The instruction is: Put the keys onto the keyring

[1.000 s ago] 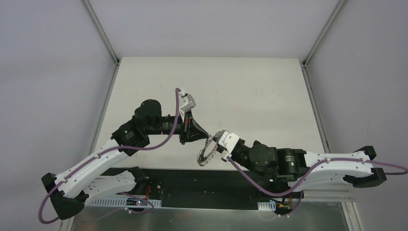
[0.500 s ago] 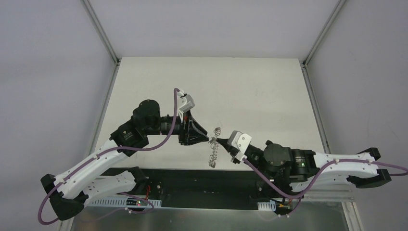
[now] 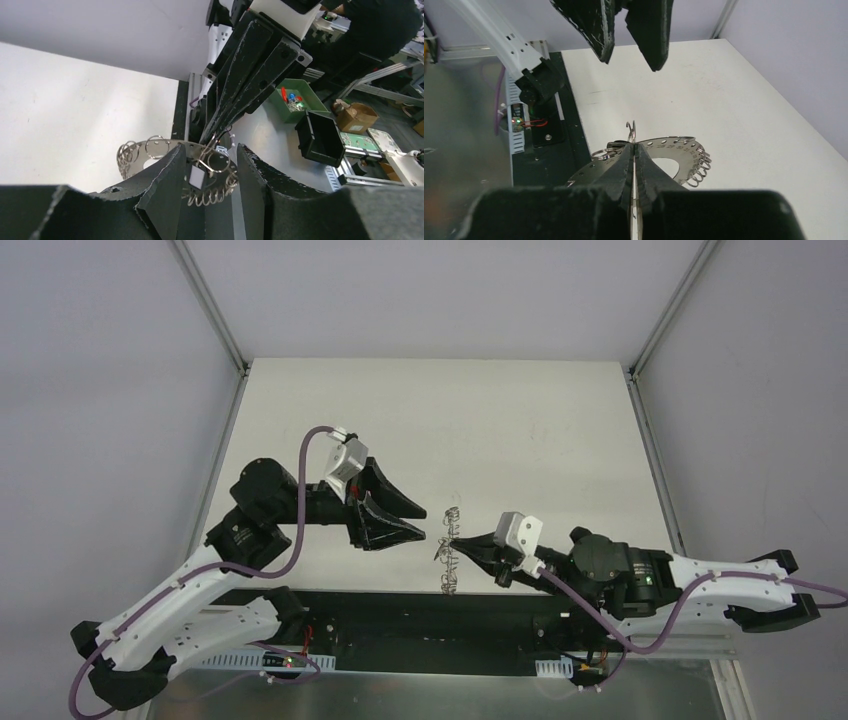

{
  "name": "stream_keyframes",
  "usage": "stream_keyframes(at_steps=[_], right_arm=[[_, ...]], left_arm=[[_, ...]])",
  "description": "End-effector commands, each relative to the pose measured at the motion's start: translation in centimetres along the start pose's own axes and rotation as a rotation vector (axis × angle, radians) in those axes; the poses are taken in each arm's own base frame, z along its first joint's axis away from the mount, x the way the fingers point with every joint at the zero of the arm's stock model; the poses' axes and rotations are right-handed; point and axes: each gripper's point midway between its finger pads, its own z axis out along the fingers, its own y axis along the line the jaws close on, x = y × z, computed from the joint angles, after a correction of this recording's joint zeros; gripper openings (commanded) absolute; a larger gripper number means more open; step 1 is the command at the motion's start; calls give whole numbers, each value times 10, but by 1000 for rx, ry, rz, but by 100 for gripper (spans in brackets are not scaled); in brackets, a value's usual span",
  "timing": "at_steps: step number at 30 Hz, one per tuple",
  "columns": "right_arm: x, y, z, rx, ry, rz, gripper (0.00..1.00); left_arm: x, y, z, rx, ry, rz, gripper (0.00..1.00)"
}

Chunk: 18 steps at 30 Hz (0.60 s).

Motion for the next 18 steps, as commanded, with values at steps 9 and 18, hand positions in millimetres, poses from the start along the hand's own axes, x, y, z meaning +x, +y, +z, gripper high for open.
stream_keyframes(at_steps=[9,18], right_arm=[[-83,18,-6,-124,-174,309,0],[-91,13,7,-65,-160,387,0]], left_arm=[[-20,-35,7,245,-61,75,44],[-21,-47,-2,268,-81,91,43]])
